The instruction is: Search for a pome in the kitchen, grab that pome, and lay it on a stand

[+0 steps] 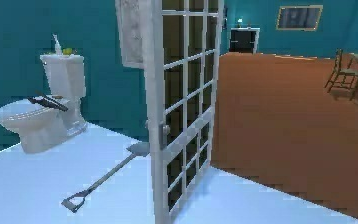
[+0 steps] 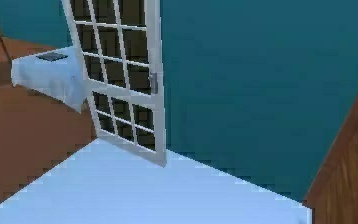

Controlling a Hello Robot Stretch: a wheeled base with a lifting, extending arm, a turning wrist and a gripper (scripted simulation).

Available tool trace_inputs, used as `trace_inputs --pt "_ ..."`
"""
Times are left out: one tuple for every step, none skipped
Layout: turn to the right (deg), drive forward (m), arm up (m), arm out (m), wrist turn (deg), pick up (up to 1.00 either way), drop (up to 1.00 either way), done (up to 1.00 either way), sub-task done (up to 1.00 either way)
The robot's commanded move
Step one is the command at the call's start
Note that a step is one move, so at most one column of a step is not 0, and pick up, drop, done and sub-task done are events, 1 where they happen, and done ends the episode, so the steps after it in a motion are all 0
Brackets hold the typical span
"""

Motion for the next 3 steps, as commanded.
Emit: trace_inputs --pt "42.0 0.00 0.00 0.00 0.0 0.00 0.00 0.00 0.00" --pt "0.0 0.60 0.00 0.00 0.0 0.00 0.00 0.00 0.00" --pt "-12.0 0.00 0.00 0.00 0.0 0.00 0.00 0.00 0.00"
